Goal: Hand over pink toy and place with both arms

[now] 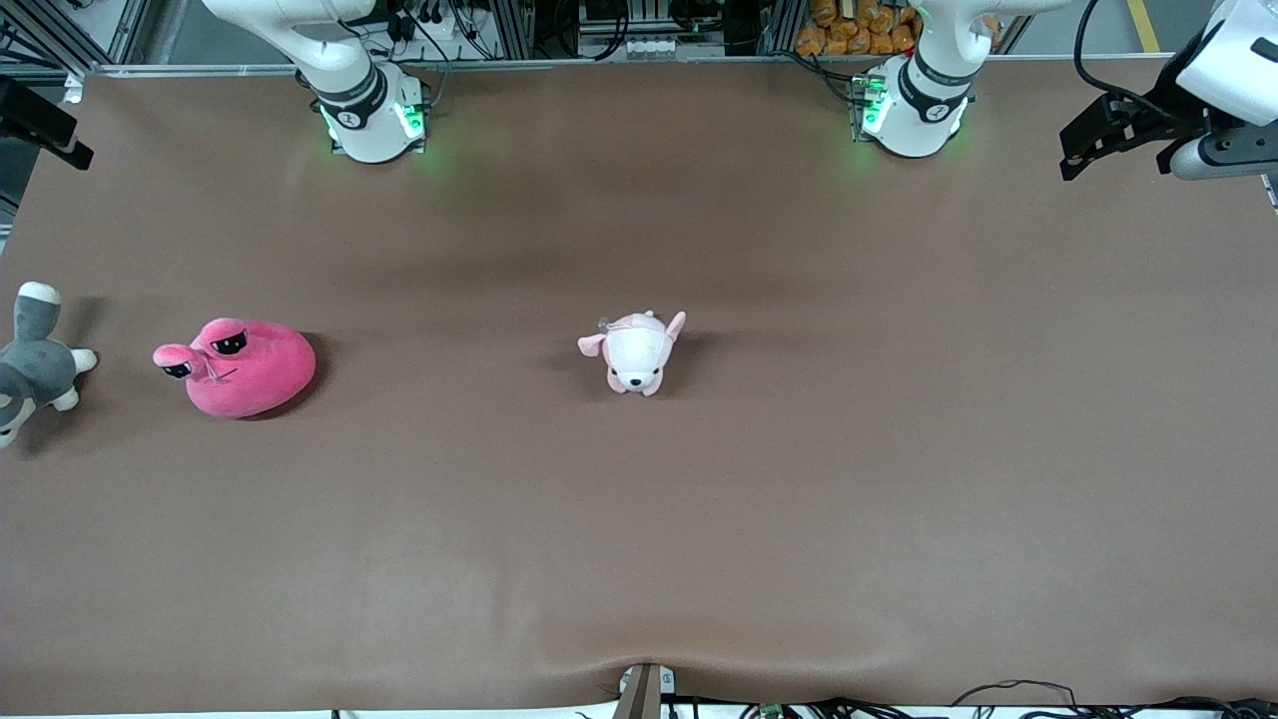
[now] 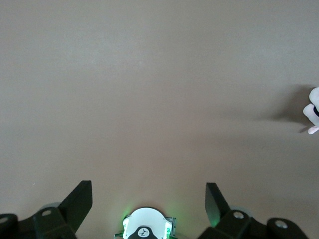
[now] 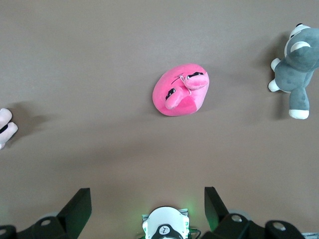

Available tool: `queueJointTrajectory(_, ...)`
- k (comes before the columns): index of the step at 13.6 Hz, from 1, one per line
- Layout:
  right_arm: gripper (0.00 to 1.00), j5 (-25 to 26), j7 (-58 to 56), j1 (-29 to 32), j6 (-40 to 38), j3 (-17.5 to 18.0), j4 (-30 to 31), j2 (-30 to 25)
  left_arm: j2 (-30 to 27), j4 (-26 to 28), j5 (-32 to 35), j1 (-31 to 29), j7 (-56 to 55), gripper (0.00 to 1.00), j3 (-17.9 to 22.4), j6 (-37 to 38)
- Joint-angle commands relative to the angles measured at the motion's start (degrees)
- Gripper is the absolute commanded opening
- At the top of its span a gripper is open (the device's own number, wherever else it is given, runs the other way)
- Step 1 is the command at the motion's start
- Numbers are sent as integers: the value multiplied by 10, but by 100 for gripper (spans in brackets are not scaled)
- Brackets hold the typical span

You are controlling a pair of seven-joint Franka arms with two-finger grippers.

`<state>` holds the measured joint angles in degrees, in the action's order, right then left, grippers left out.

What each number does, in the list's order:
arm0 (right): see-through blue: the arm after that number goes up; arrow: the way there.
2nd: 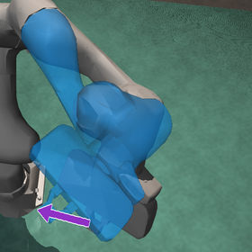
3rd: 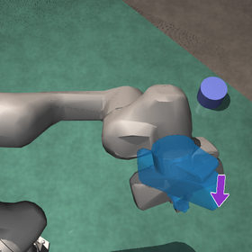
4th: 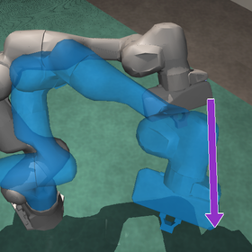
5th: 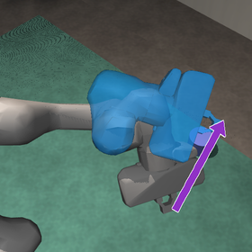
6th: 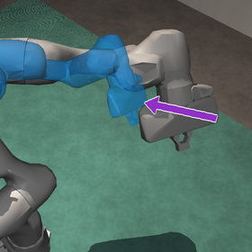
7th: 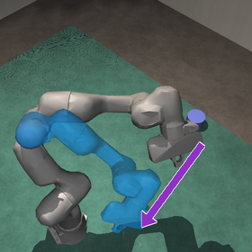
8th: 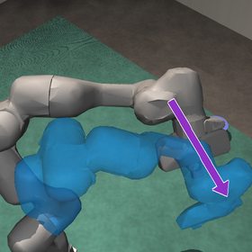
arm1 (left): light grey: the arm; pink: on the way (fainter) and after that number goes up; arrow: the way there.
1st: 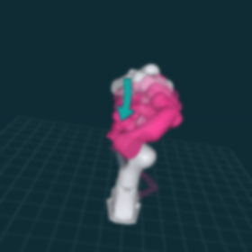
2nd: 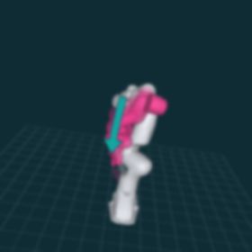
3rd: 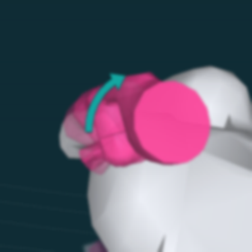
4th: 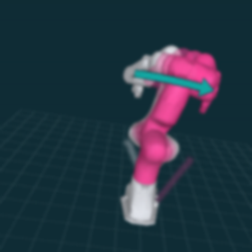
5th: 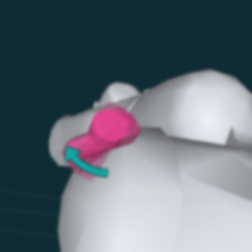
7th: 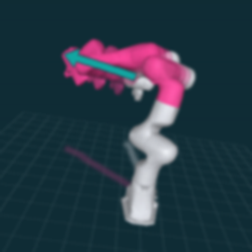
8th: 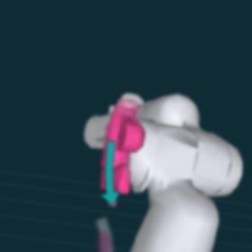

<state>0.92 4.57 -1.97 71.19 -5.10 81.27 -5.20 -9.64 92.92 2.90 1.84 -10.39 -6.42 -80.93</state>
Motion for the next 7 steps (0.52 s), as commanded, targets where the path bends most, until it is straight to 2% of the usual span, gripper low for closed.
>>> queueJointTrajectory(1,100,8,-8,5,-4,4,-4,1,-6,-2,-7,-3,11,100,1,-4)
queueJointTrajectory(7,100,8,-9,6,-4,4,-3,2,-1,-9,-9,-3,11,100,1,-4)
